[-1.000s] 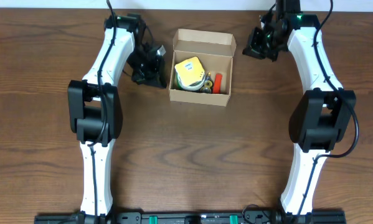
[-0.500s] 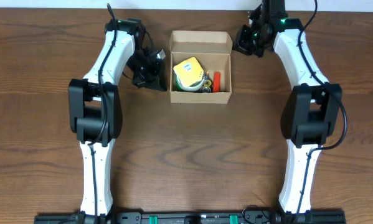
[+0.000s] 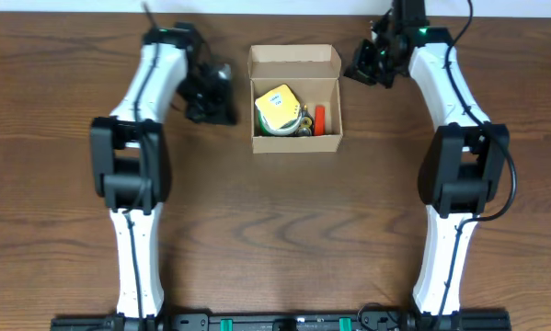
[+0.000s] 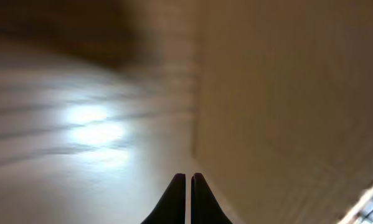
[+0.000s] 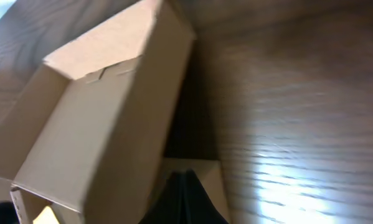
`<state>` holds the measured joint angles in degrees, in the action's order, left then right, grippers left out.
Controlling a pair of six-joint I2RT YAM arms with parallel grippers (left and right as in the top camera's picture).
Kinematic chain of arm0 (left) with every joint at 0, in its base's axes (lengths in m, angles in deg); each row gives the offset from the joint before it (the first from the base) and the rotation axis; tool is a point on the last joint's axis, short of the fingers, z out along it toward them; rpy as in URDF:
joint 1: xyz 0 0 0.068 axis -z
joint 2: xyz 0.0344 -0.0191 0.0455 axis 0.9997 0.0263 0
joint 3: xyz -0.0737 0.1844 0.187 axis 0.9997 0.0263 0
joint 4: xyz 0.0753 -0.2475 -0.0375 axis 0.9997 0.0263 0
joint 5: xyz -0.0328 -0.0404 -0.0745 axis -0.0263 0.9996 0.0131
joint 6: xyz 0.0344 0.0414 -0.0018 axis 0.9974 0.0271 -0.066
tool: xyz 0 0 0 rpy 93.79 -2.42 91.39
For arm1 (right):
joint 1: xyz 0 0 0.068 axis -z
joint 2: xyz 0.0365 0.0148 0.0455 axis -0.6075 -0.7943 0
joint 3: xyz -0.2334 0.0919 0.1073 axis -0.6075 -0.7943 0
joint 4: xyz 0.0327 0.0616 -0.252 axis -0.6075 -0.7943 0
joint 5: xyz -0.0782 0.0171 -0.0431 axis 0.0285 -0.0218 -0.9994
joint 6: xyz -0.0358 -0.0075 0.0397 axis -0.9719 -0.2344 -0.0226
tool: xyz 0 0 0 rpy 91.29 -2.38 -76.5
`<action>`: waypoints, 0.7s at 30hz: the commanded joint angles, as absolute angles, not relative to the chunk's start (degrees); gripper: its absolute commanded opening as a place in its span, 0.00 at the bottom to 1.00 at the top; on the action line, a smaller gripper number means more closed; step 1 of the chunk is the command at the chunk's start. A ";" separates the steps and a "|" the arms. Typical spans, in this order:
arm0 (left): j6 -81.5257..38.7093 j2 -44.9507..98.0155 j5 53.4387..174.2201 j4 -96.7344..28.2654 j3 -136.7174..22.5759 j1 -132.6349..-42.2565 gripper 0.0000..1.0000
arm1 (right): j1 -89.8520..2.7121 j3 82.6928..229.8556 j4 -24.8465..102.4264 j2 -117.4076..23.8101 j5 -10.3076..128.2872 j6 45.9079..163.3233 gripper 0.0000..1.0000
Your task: Pack container
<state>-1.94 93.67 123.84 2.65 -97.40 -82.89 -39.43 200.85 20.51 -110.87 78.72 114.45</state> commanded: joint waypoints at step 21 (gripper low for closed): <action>-20.61 94.91 155.69 -33.83 -97.13 -91.30 0.08 | -35.73 201.53 18.26 -111.38 84.70 116.64 0.01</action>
